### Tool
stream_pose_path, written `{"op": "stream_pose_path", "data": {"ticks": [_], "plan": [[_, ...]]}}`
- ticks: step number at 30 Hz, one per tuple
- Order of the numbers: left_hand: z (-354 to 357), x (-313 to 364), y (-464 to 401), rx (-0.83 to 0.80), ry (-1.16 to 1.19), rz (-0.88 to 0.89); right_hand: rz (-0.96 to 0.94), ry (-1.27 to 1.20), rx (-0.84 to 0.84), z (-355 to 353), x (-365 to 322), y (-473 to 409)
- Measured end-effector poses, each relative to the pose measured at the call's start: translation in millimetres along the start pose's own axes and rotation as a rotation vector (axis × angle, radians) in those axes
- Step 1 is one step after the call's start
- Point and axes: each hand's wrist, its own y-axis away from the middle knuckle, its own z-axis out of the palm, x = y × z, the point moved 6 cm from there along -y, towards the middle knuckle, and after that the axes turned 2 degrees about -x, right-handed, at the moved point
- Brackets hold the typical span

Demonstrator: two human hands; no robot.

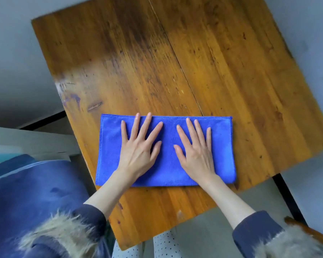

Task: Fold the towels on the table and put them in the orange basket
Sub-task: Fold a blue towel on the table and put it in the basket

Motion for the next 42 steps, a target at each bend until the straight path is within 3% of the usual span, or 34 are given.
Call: {"op": "stream_pose_path", "data": {"ticks": [7, 14, 20, 29, 32, 36, 42], "plan": [[13, -23, -11, -0.004, -0.09, 0.024, 0.073, 0.092, -0.008, 5, 53, 0], [6, -24, -38, 0.008, -0.057, 0.06, 0.109, 0.07, 0.023, 2, 61, -17], [-4, -30, 22, 0.198, 0.064, -0.024, 0.139, 0.021, 0.093, -3, 54, 24], [21, -47, 51, 0.003, -0.023, -0.131, 0.246, 0.102, -0.076, 5, 50, 44], [14, -50, 55, 0.032, 0.061, -0.141, 0.127, 0.061, -0.063, 5, 9, 43], [3, -76, 72, 0.136, 0.177, -0.326, -0.154, 0.081, -0.143, 23, -65, 39], [0, -115, 101, 0.199, 0.364, -0.584, -0.163, 0.197, -0.282, 51, -101, 26]]}}
